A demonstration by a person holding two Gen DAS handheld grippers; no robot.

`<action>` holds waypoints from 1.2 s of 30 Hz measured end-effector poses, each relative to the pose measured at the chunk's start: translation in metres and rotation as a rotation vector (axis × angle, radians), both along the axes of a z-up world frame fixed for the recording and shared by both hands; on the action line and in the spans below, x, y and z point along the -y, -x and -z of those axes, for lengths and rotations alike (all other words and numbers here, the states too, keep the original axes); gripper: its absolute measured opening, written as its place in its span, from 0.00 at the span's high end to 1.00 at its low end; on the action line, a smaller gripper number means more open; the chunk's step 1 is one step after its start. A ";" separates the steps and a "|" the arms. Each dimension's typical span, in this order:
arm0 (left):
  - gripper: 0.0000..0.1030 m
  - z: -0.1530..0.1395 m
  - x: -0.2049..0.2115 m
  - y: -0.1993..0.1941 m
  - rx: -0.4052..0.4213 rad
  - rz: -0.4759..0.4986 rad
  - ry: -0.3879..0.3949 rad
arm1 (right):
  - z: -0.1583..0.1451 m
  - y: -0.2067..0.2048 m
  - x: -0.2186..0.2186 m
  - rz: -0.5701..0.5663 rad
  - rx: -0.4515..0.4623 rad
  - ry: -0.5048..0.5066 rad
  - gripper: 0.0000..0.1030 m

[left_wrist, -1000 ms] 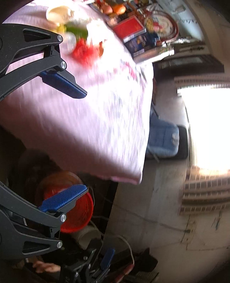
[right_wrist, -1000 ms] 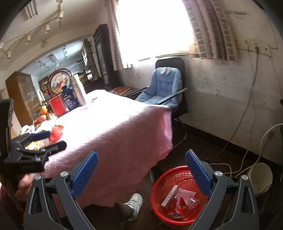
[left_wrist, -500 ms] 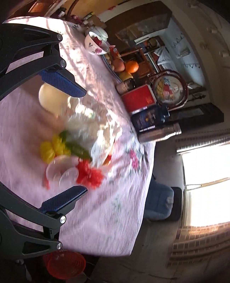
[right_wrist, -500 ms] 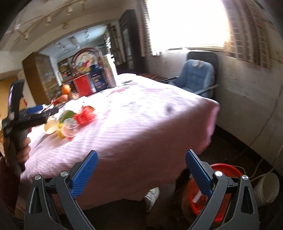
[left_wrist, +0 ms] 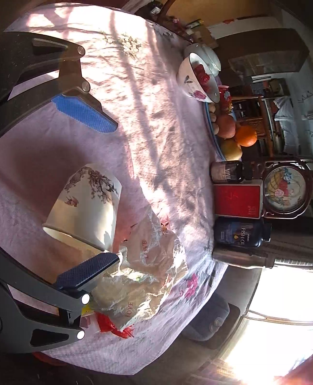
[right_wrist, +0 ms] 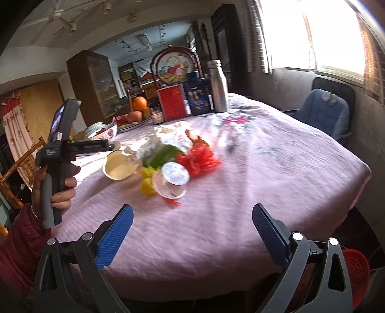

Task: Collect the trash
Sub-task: 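Push the tipped white paper cup upright with the left tool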

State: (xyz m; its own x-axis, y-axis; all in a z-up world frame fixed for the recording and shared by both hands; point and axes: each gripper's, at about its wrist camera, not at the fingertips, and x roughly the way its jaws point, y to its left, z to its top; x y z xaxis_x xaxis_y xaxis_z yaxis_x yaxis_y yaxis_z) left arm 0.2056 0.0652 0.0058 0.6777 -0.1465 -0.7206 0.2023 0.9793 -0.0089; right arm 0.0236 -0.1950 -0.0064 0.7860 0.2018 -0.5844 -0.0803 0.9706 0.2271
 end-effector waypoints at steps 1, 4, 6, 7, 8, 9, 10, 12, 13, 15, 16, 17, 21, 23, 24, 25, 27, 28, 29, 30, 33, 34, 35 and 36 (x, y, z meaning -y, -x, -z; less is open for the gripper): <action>0.07 0.001 -0.002 0.003 -0.008 0.020 0.003 | 0.000 -0.002 -0.006 -0.010 -0.001 0.002 0.06; 0.07 0.007 -0.003 0.015 -0.019 0.073 -0.026 | 0.000 -0.007 -0.018 -0.031 -0.010 0.021 0.06; 0.07 0.015 -0.004 0.019 -0.033 0.100 -0.065 | 0.001 -0.010 -0.022 -0.035 -0.018 0.028 0.06; 0.07 0.020 -0.005 0.020 -0.034 0.104 -0.099 | 0.002 -0.013 -0.023 -0.036 -0.023 0.024 0.06; 0.07 0.024 -0.008 0.020 -0.022 0.083 -0.154 | 0.003 -0.015 -0.024 -0.038 -0.028 0.015 0.06; 0.07 0.026 -0.012 0.020 -0.008 0.053 -0.199 | 0.004 -0.016 -0.025 -0.040 -0.032 0.008 0.06; 0.07 0.028 -0.019 0.017 0.003 0.015 -0.240 | 0.005 -0.019 -0.025 -0.040 -0.035 0.004 0.06; 0.07 0.025 -0.041 0.011 0.005 -0.065 -0.246 | 0.008 -0.021 -0.026 -0.039 -0.042 0.006 0.06; 0.07 0.020 -0.054 0.008 0.006 -0.111 -0.219 | 0.008 -0.021 -0.026 -0.038 -0.043 0.006 0.06; 0.07 0.008 -0.076 0.007 0.016 -0.165 -0.143 | 0.010 -0.025 -0.026 -0.042 -0.047 -0.001 0.06; 0.07 0.003 -0.082 0.009 0.023 -0.172 -0.097 | 0.011 -0.026 -0.027 -0.046 -0.050 -0.005 0.06; 0.07 -0.001 -0.086 0.012 0.028 -0.165 -0.055 | 0.012 -0.029 -0.029 -0.051 -0.053 -0.006 0.06; 0.07 -0.010 -0.067 0.027 0.052 -0.071 -0.005 | 0.016 -0.037 -0.039 -0.071 -0.067 0.013 0.06; 0.07 -0.010 -0.051 0.033 0.075 -0.018 -0.028 | 0.019 -0.041 -0.043 -0.075 -0.074 0.031 0.06; 0.07 -0.011 -0.044 0.037 0.092 0.005 -0.045 | 0.021 -0.044 -0.045 -0.077 -0.080 0.038 0.06; 0.07 -0.011 -0.038 0.040 0.106 0.023 -0.058 | 0.022 -0.047 -0.046 -0.079 -0.085 0.041 0.06; 0.07 -0.012 -0.032 0.046 0.132 0.043 -0.073 | 0.024 -0.055 -0.048 -0.083 -0.097 0.032 0.06; 0.07 -0.013 -0.032 0.048 0.141 0.047 -0.074 | 0.024 -0.060 -0.048 -0.087 -0.102 0.015 0.06; 0.07 -0.014 -0.032 0.049 0.149 0.050 -0.071 | 0.023 -0.064 -0.048 -0.088 -0.104 0.000 0.06; 0.07 -0.014 -0.035 0.049 0.153 0.047 -0.063 | 0.023 -0.070 -0.047 -0.087 -0.107 -0.015 0.06; 0.07 -0.015 -0.044 0.045 0.139 0.021 -0.029 | 0.022 -0.084 -0.045 -0.072 -0.115 -0.047 0.06; 0.07 -0.015 -0.047 0.042 0.128 0.011 -0.018 | 0.023 -0.090 -0.043 -0.065 -0.120 -0.062 0.06; 0.07 -0.014 -0.051 0.040 0.118 0.002 -0.007 | 0.024 -0.095 -0.041 -0.059 -0.124 -0.078 0.06; 0.07 -0.013 -0.054 0.037 0.107 -0.009 0.005 | 0.025 -0.100 -0.039 -0.052 -0.129 -0.099 0.06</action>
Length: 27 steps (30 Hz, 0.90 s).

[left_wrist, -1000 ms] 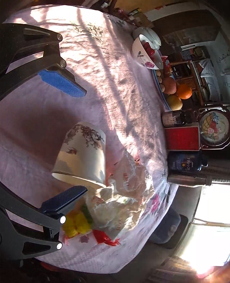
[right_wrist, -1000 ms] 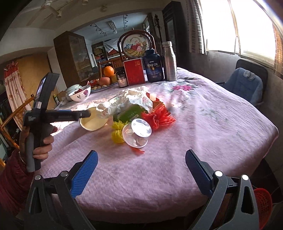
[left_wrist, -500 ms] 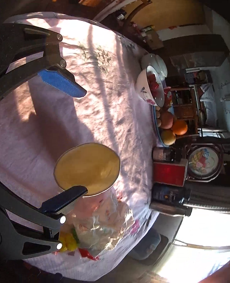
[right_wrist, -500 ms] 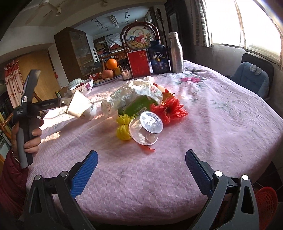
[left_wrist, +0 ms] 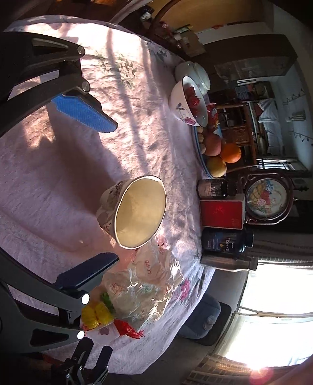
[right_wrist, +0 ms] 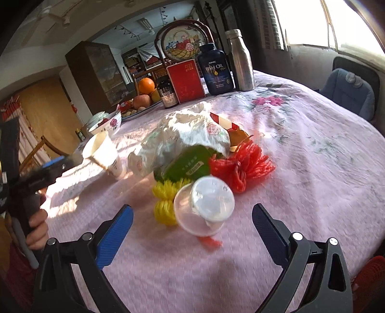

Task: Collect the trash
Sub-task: 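Push the tipped white paper cup upright with the left tool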

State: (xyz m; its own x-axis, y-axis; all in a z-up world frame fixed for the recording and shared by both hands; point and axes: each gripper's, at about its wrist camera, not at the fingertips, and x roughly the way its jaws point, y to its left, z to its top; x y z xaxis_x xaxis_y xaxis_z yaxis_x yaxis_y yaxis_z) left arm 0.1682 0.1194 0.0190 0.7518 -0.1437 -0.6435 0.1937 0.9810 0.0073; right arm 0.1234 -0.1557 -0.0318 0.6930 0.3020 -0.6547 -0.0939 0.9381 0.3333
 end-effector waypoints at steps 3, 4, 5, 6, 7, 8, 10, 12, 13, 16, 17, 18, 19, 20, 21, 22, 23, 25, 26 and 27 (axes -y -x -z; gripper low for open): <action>0.07 0.001 -0.008 -0.004 -0.022 -0.016 0.034 | 0.008 -0.012 0.003 0.013 -0.021 -0.055 0.06; 0.07 0.000 -0.010 -0.005 -0.024 -0.018 0.044 | 0.013 -0.016 0.004 0.015 -0.036 -0.078 0.06; 0.07 0.000 -0.011 -0.005 -0.024 -0.017 0.050 | 0.018 -0.019 0.004 0.018 -0.048 -0.101 0.08; 0.07 -0.001 -0.011 -0.004 -0.023 -0.014 0.052 | 0.021 -0.021 0.004 0.015 -0.058 -0.119 0.21; 0.07 -0.001 -0.010 -0.004 -0.018 -0.012 0.050 | 0.020 -0.020 0.003 0.010 -0.045 -0.118 0.41; 0.07 -0.002 -0.009 -0.003 -0.013 -0.011 0.047 | 0.018 -0.017 0.003 -0.005 -0.026 -0.121 0.47; 0.07 -0.002 -0.008 -0.003 -0.008 -0.009 0.041 | 0.015 -0.012 0.004 -0.010 -0.005 -0.129 0.47; 0.07 -0.001 -0.008 -0.004 -0.010 -0.006 0.042 | 0.011 -0.002 0.008 -0.002 0.028 -0.130 0.47; 0.07 0.000 -0.007 -0.004 -0.012 -0.003 0.045 | 0.008 0.003 0.008 -0.007 0.042 -0.122 0.47; 0.07 0.003 -0.003 -0.005 -0.020 0.022 0.045 | 0.006 0.016 0.008 -0.013 0.059 -0.074 0.47; 0.07 0.004 0.000 -0.004 -0.020 0.034 0.038 | 0.007 0.020 0.008 -0.015 0.060 -0.056 0.47; 0.07 0.005 0.004 -0.004 -0.019 0.045 0.027 | 0.008 0.023 0.009 -0.018 0.060 -0.042 0.47; 0.07 0.007 0.009 -0.003 -0.014 0.059 0.011 | 0.010 0.026 0.009 -0.021 0.056 -0.029 0.47; 0.07 0.009 0.014 -0.003 -0.007 0.069 -0.008 | 0.011 0.028 0.009 -0.025 0.052 -0.016 0.47; 0.07 0.010 0.019 -0.003 0.002 0.077 -0.029 | 0.014 0.030 0.009 -0.030 0.049 0.000 0.47; 0.07 0.012 0.024 -0.004 0.010 0.082 -0.048 | 0.015 0.032 0.009 -0.029 0.047 0.009 0.45; 0.07 0.014 0.030 -0.006 0.021 0.086 -0.074 | 0.016 0.033 0.011 -0.029 0.045 0.013 0.42; 0.07 0.019 0.037 -0.013 0.030 0.086 -0.116 | 0.018 0.033 0.014 -0.030 0.042 -0.002 0.26; 0.07 0.022 0.039 -0.017 0.029 0.085 -0.133 | 0.017 0.034 0.016 -0.028 0.047 -0.018 0.25; 0.07 0.025 0.039 -0.023 0.023 0.084 -0.140 | 0.017 0.035 0.018 -0.026 0.049 -0.028 0.23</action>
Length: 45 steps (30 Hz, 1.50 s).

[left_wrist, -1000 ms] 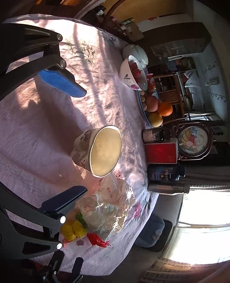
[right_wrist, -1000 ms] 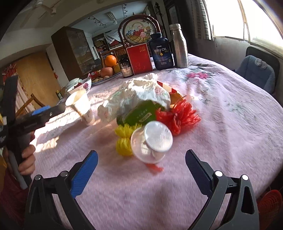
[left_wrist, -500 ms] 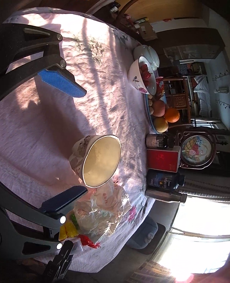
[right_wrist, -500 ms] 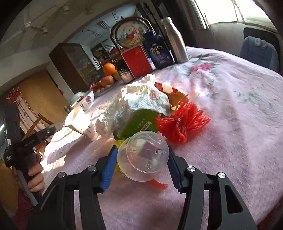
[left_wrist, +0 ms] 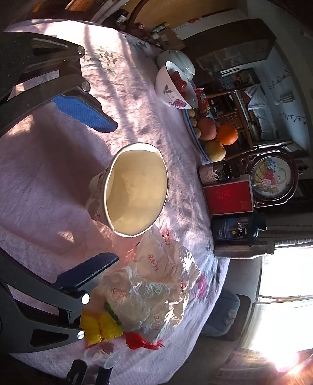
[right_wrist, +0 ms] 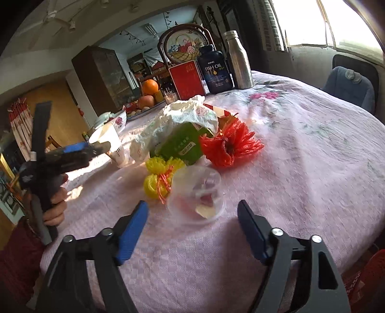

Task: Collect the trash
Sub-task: 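Push the tipped white paper cup upright with the left tool, then grasp the paper cup rim with the left tool while the right tool grasps the clear plastic cup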

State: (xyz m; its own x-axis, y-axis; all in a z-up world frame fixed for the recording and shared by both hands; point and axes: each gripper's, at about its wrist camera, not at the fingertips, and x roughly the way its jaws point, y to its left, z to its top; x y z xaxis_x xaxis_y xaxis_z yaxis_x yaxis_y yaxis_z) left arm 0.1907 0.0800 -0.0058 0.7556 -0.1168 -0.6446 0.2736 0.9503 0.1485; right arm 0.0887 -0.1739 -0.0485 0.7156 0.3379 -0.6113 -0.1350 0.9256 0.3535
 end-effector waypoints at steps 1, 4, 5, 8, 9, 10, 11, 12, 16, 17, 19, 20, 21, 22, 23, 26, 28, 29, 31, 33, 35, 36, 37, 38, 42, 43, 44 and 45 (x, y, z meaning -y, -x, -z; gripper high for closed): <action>0.07 0.002 -0.001 -0.005 -0.008 0.000 -0.001 | 0.000 0.000 0.001 0.001 0.000 -0.004 0.21; 0.07 0.006 -0.004 -0.021 -0.029 -0.013 0.014 | 0.000 0.000 0.001 0.002 -0.002 -0.006 0.21; 0.07 0.005 -0.005 -0.024 -0.025 -0.016 0.022 | 0.000 0.000 0.001 0.002 -0.004 -0.008 0.21; 0.37 0.002 -0.005 -0.025 -0.008 -0.024 0.025 | 0.001 0.000 0.001 0.006 -0.004 -0.012 0.20; 0.35 0.002 -0.004 -0.025 -0.022 -0.014 0.023 | 0.001 0.001 0.000 0.007 -0.004 -0.014 0.20; 0.36 0.000 -0.004 -0.023 -0.017 -0.017 0.030 | 0.001 0.001 0.000 0.009 -0.004 -0.017 0.20; 0.36 -0.002 -0.004 -0.019 -0.006 -0.019 0.033 | 0.001 0.001 0.000 0.011 -0.005 -0.020 0.20; 0.36 -0.006 -0.004 -0.014 0.003 -0.012 0.037 | 0.000 0.001 0.000 0.012 -0.005 -0.022 0.20; 0.36 -0.027 -0.008 0.010 0.051 -0.002 0.092 | -0.001 -0.003 -0.004 0.016 -0.008 -0.008 0.20; 0.36 -0.032 -0.009 0.016 0.065 0.003 0.106 | -0.001 -0.004 -0.006 0.014 -0.012 -0.002 0.20; 0.36 -0.040 -0.011 0.025 0.083 0.010 0.130 | -0.001 -0.007 -0.009 0.013 -0.018 0.007 0.20; 0.35 -0.042 -0.012 0.028 0.083 0.018 0.142 | 0.000 -0.009 -0.011 0.015 -0.024 0.015 0.20; 0.35 -0.043 -0.011 0.030 0.082 0.022 0.147 | 0.002 -0.011 -0.012 0.018 -0.033 0.023 0.20; 0.35 -0.043 -0.011 0.031 0.080 0.024 0.148 | 0.003 -0.013 -0.013 0.022 -0.037 0.027 0.20; 0.35 -0.042 -0.009 0.031 0.075 0.027 0.145 | 0.004 -0.013 -0.014 0.027 -0.036 0.028 0.20; 0.35 -0.037 -0.006 0.030 0.054 0.035 0.135 | 0.003 -0.020 -0.014 0.026 -0.042 0.007 0.20; 0.35 -0.034 -0.003 0.029 0.046 0.042 0.127 | 0.004 -0.025 -0.014 0.027 -0.042 0.011 0.41; 0.35 -0.033 -0.003 0.029 0.045 0.044 0.123 | 0.005 -0.026 -0.014 0.024 -0.041 0.017 0.49; 0.35 -0.031 -0.002 0.031 0.042 0.048 0.121 | 0.003 -0.022 -0.013 0.015 -0.028 0.023 0.51; 0.35 -0.030 -0.002 0.032 0.034 0.049 0.127 | -0.003 -0.012 -0.013 0.026 0.006 0.057 0.51; 0.35 -0.029 -0.002 0.034 0.022 0.051 0.134 | -0.010 -0.003 -0.012 0.026 0.031 0.080 0.51; 0.35 -0.029 -0.001 0.036 0.020 0.053 0.136 | -0.013 0.001 -0.011 0.027 0.042 0.086 0.51; 0.35 -0.029 -0.001 0.038 0.021 0.054 0.136 | -0.017 0.006 -0.008 0.029 0.052 0.086 0.51; 0.35 -0.030 0.001 0.040 0.025 0.055 0.135 | -0.020 0.009 -0.005 0.031 0.059 0.080 0.51; 0.35 -0.033 0.005 0.050 0.037 0.066 0.148 | -0.022 0.014 0.005 0.003 0.042 0.029 0.51; 0.35 -0.034 0.006 0.052 0.036 0.069 0.157 | -0.021 0.013 0.005 0.002 0.035 0.028 0.50; 0.35 -0.034 0.007 0.053 0.034 0.070 0.166 | -0.018 0.014 0.004 0.003 0.029 0.033 0.50; 0.35 -0.034 0.008 0.055 0.030 0.071 0.174 | -0.016 0.014 0.004 0.003 0.022 0.042 0.49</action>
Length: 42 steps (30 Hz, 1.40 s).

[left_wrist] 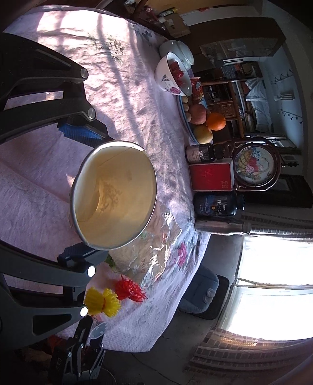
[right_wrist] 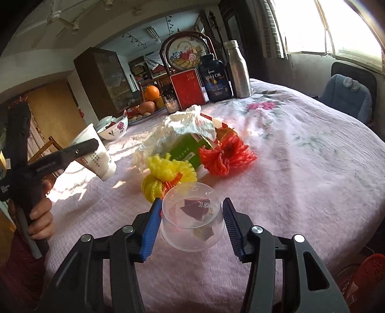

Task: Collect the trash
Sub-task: 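Grasp the paper cup rim with the left tool while the right tool grasps the clear plastic cup, then carry both cups to the red wastebasket and open both tools over it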

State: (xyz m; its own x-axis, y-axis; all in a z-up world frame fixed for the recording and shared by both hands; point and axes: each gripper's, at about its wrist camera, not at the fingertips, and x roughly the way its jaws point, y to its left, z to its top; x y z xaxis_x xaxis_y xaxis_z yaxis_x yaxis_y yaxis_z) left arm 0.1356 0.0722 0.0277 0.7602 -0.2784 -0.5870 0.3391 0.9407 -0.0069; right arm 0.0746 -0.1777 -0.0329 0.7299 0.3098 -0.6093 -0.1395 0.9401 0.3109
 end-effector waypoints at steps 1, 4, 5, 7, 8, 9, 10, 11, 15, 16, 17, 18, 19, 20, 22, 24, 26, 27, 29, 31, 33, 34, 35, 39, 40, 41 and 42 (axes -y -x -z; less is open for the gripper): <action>0.35 0.000 0.001 0.001 -0.002 0.001 0.006 | 0.003 0.000 -0.001 -0.003 -0.014 0.009 0.49; 0.35 0.001 0.003 0.004 -0.001 -0.003 0.010 | 0.010 0.004 -0.007 -0.013 -0.023 0.046 0.46; 0.35 0.002 0.003 0.004 -0.002 -0.005 0.010 | 0.011 0.005 -0.008 -0.008 -0.023 0.067 0.46; 0.35 0.002 0.002 0.004 -0.003 -0.009 0.009 | 0.011 0.007 -0.009 -0.011 -0.019 0.081 0.46; 0.35 0.002 0.001 0.003 -0.004 -0.012 0.010 | 0.011 0.007 -0.009 -0.011 -0.020 0.081 0.46; 0.35 0.002 0.001 0.003 -0.005 -0.014 0.010 | 0.011 0.007 -0.008 -0.010 -0.019 0.079 0.46; 0.35 0.002 0.000 0.002 -0.006 -0.015 0.009 | 0.011 0.007 -0.008 -0.009 -0.020 0.076 0.46; 0.35 0.002 0.000 0.002 -0.006 -0.016 0.009 | 0.011 0.007 -0.008 -0.010 -0.019 0.077 0.46; 0.34 0.001 0.000 0.004 0.005 -0.015 0.008 | 0.012 0.007 -0.012 -0.027 -0.016 0.105 0.31; 0.34 0.001 0.000 0.005 0.008 -0.015 0.006 | 0.012 0.009 -0.013 -0.038 -0.008 0.104 0.23; 0.34 0.001 0.000 0.005 0.010 -0.013 0.005 | 0.012 0.011 -0.016 -0.038 -0.002 0.111 0.21; 0.34 0.001 0.000 0.006 0.010 -0.012 0.005 | 0.012 0.013 -0.017 -0.033 0.002 0.129 0.19; 0.34 0.001 0.000 0.006 0.011 -0.011 0.005 | 0.012 0.015 -0.020 -0.034 0.006 0.144 0.18; 0.34 0.001 0.000 0.006 0.010 -0.012 0.005 | 0.012 0.016 -0.021 -0.036 0.012 0.159 0.17; 0.34 0.001 0.000 0.006 0.008 -0.012 0.007 | 0.012 0.016 -0.022 -0.023 0.022 0.193 0.17; 0.34 0.001 0.000 0.006 0.009 -0.011 0.006 | 0.013 0.013 -0.020 -0.007 0.028 0.201 0.17; 0.34 0.001 0.000 0.006 0.011 -0.010 0.005 | 0.014 0.006 -0.017 -0.010 0.028 0.186 0.29; 0.34 0.001 0.001 0.007 0.013 -0.010 0.003 | 0.015 0.005 -0.018 -0.014 0.021 0.194 0.46; 0.34 0.001 0.002 0.007 0.014 -0.009 0.003 | 0.012 0.008 -0.017 -0.008 0.038 0.186 0.47; 0.34 0.001 0.002 0.007 0.011 -0.002 0.005 | 0.006 0.014 -0.014 -0.004 0.063 0.169 0.47; 0.35 0.001 0.002 0.008 0.015 0.010 0.012 | -0.002 0.020 -0.012 -0.001 0.083 0.164 0.47; 0.35 0.000 0.003 0.009 0.016 0.015 0.015 | -0.006 0.022 -0.010 0.002 0.093 0.162 0.47; 0.35 0.000 0.003 0.010 0.017 0.016 0.020 | -0.009 0.025 -0.008 0.006 0.100 0.161 0.47; 0.35 -0.001 0.009 0.015 0.000 0.026 0.048 | -0.022 0.036 0.003 0.025 0.126 0.135 0.47; 0.35 -0.001 0.012 0.016 -0.004 0.030 0.053 | -0.024 0.039 0.007 0.031 0.130 0.131 0.47; 0.35 -0.003 0.017 0.018 -0.006 0.037 0.054 | -0.026 0.043 0.010 0.039 0.135 0.131 0.47; 0.35 -0.004 0.022 0.020 -0.003 0.044 0.053 | -0.028 0.047 0.015 0.049 0.141 0.135 0.47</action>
State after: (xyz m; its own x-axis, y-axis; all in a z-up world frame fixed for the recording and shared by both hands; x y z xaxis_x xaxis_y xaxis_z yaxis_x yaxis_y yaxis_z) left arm 0.1159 0.0504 0.0319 0.7449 -0.3423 -0.5726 0.3803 0.9231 -0.0571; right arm 0.0274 -0.1925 -0.0052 0.8231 0.1940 -0.5337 -0.1257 0.9788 0.1619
